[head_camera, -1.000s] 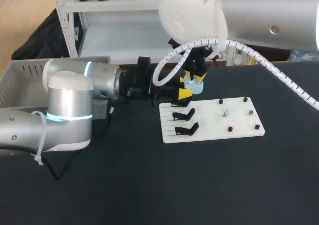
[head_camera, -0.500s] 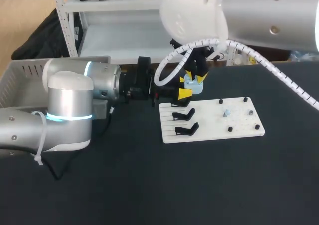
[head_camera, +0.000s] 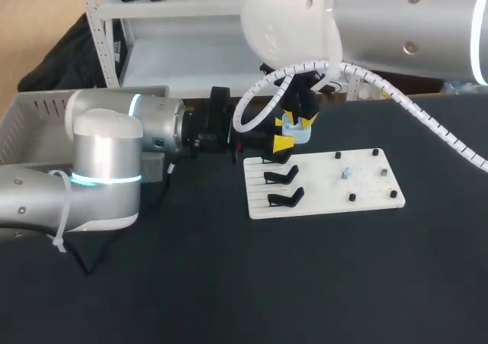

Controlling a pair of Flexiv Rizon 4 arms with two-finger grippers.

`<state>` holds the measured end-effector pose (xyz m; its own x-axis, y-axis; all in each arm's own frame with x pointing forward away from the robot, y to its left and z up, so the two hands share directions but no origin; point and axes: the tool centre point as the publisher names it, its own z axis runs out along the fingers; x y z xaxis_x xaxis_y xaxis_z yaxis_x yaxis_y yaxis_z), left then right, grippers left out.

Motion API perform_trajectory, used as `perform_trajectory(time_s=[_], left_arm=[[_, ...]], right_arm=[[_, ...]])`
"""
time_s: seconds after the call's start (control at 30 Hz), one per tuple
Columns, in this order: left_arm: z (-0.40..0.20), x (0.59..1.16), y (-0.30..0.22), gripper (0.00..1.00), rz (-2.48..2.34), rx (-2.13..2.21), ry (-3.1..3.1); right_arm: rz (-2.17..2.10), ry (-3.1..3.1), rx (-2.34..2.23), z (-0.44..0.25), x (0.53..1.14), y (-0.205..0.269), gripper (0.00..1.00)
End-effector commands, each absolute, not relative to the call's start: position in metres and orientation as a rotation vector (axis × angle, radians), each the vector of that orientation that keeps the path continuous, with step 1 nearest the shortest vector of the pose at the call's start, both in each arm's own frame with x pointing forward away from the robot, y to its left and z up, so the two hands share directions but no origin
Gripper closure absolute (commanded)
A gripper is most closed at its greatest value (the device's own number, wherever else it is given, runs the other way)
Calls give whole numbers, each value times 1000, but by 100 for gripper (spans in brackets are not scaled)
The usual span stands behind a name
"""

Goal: Pick up each earbud case from the left stands, insert the matching earbuds, close the lid, and place the case in the box.

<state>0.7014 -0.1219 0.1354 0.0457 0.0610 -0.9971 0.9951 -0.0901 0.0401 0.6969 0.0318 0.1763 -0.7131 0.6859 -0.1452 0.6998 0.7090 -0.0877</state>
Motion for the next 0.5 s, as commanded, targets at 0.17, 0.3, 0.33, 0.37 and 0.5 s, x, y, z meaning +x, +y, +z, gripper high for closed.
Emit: perform_trajectory(time_s=[0.17,0.3,0.33,0.37,0.5], left_arm=[[134,702,-122,100,-1212,1340,1177],[134,702,-122,100,-1212,1340,1177],[134,702,-122,100,-1212,1340,1177],[134,702,-122,100,-1212,1340,1177],[134,702,-122,100,-1212,1340,1177]], right_arm=[[-170,2792,1138,193,691,31,55],[-86,2766,1132,209,681,22,58],[-66,2761,1137,211,678,17,60],[-44,2757,1135,213,675,12,63],[45,2772,1029,215,667,-10,60]])
